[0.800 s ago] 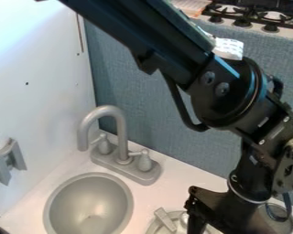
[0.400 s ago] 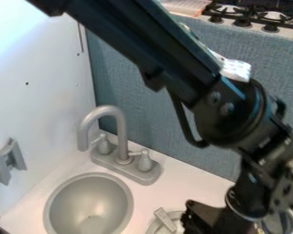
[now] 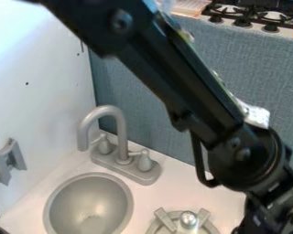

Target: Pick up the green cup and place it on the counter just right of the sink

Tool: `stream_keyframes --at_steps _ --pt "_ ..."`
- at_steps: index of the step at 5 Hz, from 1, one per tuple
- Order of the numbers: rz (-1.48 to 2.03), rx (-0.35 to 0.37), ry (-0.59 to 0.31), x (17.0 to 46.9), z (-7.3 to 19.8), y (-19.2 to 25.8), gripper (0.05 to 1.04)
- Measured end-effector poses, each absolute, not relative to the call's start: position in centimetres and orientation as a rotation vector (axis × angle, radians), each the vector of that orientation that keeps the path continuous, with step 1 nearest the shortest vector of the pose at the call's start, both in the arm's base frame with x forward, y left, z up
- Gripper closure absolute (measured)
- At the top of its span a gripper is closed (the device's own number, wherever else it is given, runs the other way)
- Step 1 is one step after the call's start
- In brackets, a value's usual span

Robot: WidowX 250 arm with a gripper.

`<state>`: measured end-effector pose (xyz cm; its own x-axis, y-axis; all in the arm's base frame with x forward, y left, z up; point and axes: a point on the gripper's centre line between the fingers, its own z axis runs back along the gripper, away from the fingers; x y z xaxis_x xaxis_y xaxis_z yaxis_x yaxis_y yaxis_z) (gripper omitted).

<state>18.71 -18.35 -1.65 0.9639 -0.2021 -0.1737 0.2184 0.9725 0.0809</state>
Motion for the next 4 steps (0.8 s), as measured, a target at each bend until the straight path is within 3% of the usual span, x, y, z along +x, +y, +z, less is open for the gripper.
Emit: stream_keyframes --at_steps 2,4 --pt "-0.239 0.113 0.185 18.9 -3.6 -20.1 0.083" --pt "-0.232 0.123 0.263 18.6 -6.2 -20.6 0.083"
